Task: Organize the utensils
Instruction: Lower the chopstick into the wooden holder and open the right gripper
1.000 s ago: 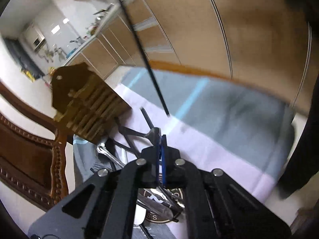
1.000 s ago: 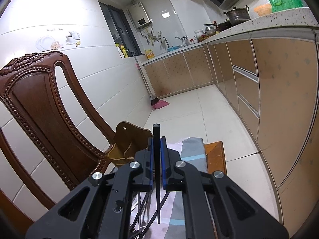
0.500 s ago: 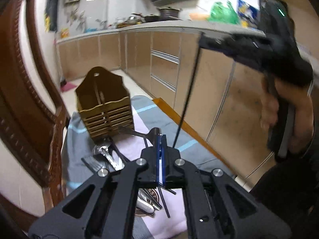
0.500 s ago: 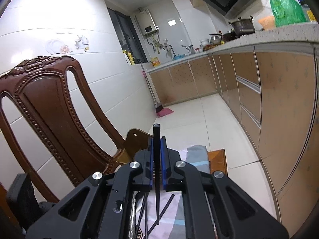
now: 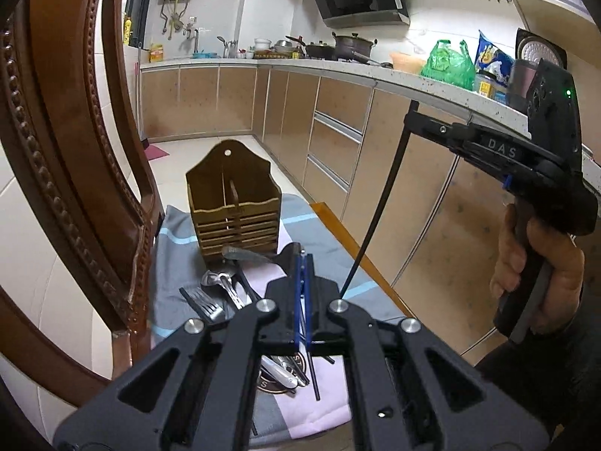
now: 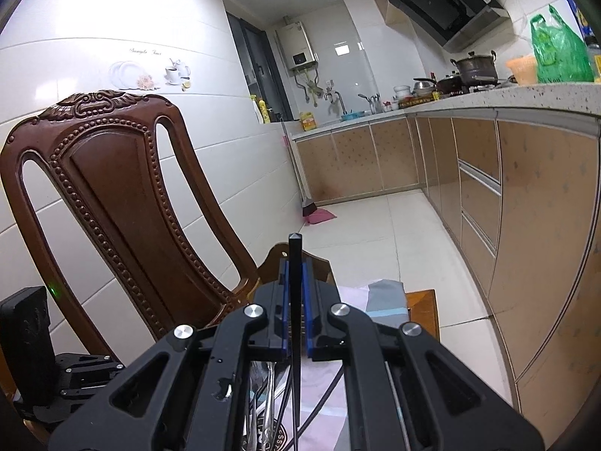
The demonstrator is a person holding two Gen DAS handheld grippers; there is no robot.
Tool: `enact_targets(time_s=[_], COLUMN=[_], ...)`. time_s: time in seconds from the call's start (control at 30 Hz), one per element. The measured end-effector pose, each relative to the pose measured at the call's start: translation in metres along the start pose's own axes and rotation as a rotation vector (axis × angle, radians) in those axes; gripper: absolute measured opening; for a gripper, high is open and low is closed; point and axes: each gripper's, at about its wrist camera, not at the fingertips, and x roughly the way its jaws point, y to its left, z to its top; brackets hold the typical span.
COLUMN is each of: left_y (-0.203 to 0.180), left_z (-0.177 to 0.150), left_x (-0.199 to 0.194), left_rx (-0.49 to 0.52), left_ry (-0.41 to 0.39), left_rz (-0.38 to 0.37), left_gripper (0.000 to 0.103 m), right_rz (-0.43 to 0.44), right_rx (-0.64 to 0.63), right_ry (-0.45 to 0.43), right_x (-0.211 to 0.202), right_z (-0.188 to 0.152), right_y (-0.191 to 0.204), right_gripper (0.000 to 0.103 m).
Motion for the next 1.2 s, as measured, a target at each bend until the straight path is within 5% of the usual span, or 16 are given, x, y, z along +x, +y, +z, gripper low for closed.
enact_targets(time_s=[0.2, 0.43, 0.63, 0.87, 0.93, 1.0, 1.2], left_y=[0.015, 0.032, 0.039, 0.047, 0.047, 0.045, 0.041], left_z=[0.001, 0.001, 0.001, -0.001, -0.001, -0.001, 0.000], left_x=[-0.007, -0.006, -0.008, 0.002, 0.005, 0.007, 0.010], left_rx=[-0.028, -0.052, -0.061, -0.071, -0.072, -0.070, -0.063], left_ry=[-0.023, -0.027, -0.036, -0.011, -0.006, -0.004, -0.005], left_rz=[-0.011, 0.004, -0.006, 0.006, 0.011, 0.011, 0.014], left_gripper=[0.001, 0.001, 0.001, 0.001, 0.001, 0.001, 0.001], right_rz=[-0.028, -0.097, -0.170, -0.174, -0.178, -0.175, -0.152], right_rx=[-0.050, -0.111, -0.153, 0.007, 0.017, 0.036, 0.182], right_ry=[-0.066, -0.180, -0.176, -0.055, -0.030, -0.020, -0.074], right_x=[0.025, 0.103, 0.176, 0.224, 0.228, 0.222, 0.142], right_z=[0.037, 0.084, 0.069, 0.033, 0.029, 0.026, 0.014], right_y=[0.029, 0.052, 0.052, 0.013, 0.009, 0.001, -0.028], right_gripper=[0.007, 0.007, 0.007, 0.008, 0.017, 0.065, 0.085])
